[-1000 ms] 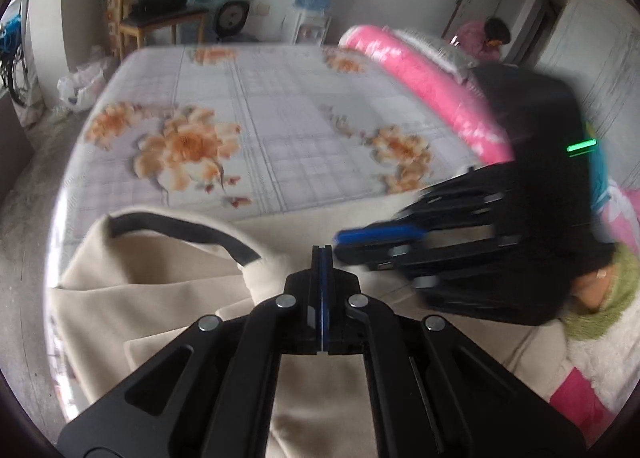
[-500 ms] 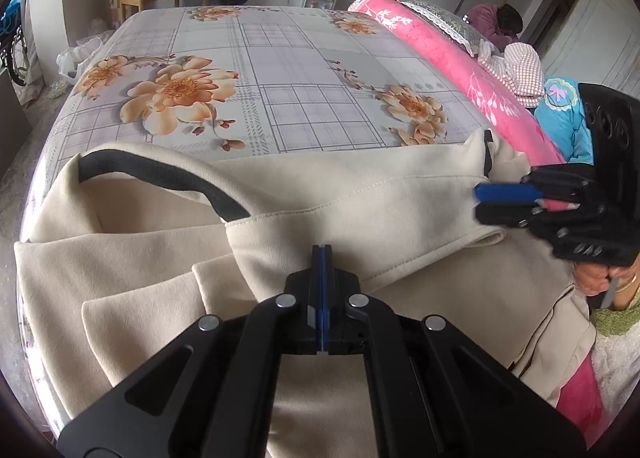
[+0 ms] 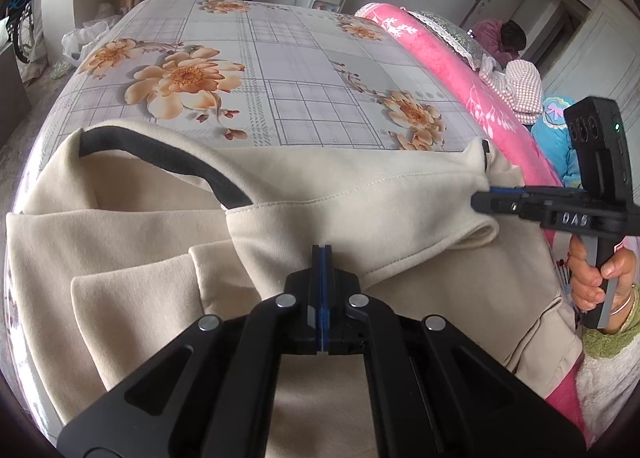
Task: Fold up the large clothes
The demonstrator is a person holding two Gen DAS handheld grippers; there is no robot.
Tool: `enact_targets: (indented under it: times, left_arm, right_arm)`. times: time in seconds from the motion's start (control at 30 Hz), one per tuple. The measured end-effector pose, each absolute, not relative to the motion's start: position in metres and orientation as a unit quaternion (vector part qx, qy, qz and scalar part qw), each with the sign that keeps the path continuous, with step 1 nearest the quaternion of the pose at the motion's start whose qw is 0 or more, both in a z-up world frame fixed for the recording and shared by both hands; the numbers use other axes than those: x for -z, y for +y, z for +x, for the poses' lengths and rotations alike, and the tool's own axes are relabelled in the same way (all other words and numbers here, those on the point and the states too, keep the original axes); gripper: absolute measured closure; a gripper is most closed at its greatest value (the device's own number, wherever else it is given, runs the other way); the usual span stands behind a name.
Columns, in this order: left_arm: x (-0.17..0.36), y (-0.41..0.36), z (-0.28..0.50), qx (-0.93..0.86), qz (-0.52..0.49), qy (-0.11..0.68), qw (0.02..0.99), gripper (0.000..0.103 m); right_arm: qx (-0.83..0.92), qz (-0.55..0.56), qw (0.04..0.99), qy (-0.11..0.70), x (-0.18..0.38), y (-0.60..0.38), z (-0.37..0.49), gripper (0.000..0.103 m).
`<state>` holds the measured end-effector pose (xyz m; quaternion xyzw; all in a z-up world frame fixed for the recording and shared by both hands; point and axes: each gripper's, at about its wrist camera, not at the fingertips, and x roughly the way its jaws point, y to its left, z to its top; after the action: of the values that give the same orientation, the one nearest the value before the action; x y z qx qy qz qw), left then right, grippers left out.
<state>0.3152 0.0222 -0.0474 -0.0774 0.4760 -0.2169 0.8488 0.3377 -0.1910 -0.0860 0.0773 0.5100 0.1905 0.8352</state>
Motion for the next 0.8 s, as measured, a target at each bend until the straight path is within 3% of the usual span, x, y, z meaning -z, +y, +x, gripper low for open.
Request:
enact_targets:
  times: [0.17,0.33,0.53,0.73,0.8]
  left_arm:
    - [0.046,0.001,0.308,0.208,-0.031,0.471,0.857,0.103]
    - [0.045,0.003,0.306,0.210,-0.024,0.472,0.856,0.103]
    - [0.045,0.008,0.308,0.215,-0.028,0.474,0.853,0.103]
    - [0.044,0.009,0.306,0.200,-0.037,0.470,0.859,0.103]
    - [0.038,0.011,0.302,0.187,-0.036,0.468,0.863,0.103]
  right_arm:
    - [-0.165,0.045,0.845,0.506,0.080,-0.190,0.344,0.088]
    - [-0.135,0.005,0.850,0.510,0.084,-0.185,0.338,0.081]
    - [-0.156,-0.005,0.886,0.437,0.042,-0.175,0.307,0.076]
    - [-0.146,-0.037,0.864,0.480,0.097,-0.145,0.318,0.076]
    - [-0.134,-0.044,0.870,0.473,0.089,-0.141,0.308,0.076]
